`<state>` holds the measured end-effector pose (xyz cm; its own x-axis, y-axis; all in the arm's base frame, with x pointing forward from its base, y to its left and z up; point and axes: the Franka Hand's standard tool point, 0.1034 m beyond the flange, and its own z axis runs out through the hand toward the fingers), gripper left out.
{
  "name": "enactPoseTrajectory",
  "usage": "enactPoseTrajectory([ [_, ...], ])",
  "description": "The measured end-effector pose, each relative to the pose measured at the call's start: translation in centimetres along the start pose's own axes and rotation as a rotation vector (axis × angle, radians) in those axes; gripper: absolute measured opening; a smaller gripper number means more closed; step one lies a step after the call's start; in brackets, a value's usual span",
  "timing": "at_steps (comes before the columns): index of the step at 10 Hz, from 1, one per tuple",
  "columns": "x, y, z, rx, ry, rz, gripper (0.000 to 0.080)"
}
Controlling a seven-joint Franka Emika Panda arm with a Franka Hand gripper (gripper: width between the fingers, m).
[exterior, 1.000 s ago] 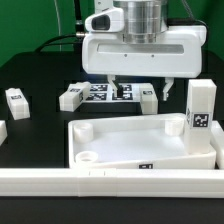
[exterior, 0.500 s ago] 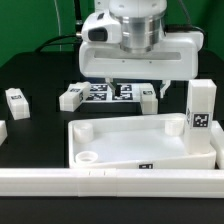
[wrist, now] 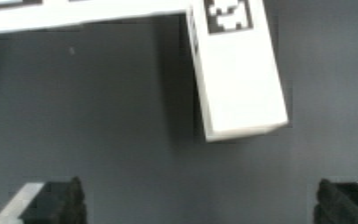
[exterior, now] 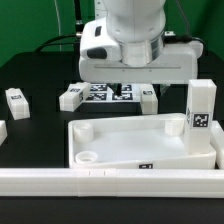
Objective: Assemble desk
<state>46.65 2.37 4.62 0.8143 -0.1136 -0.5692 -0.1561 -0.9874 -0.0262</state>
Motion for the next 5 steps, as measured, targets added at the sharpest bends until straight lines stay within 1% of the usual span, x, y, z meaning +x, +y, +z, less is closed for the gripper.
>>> enactPoseTrajectory([
  [1,-0.1,0.0,0.3,-0.001,-0.03,-0.004,0.0649],
  [2,-0.5,-0.3,0.7,-0.005,-0.086,-0.009,0.0649],
  [3,-0.5,-0.6,0.9,-0.008,-0.125,-0.013,0.0649],
  [4,-0.8,-0.7,1.2,-0.013,-0.197,-0.013,0.0649],
  [5,-0.6,-0.7,1.7,-0.019,-0.276,-0.012,0.0649],
])
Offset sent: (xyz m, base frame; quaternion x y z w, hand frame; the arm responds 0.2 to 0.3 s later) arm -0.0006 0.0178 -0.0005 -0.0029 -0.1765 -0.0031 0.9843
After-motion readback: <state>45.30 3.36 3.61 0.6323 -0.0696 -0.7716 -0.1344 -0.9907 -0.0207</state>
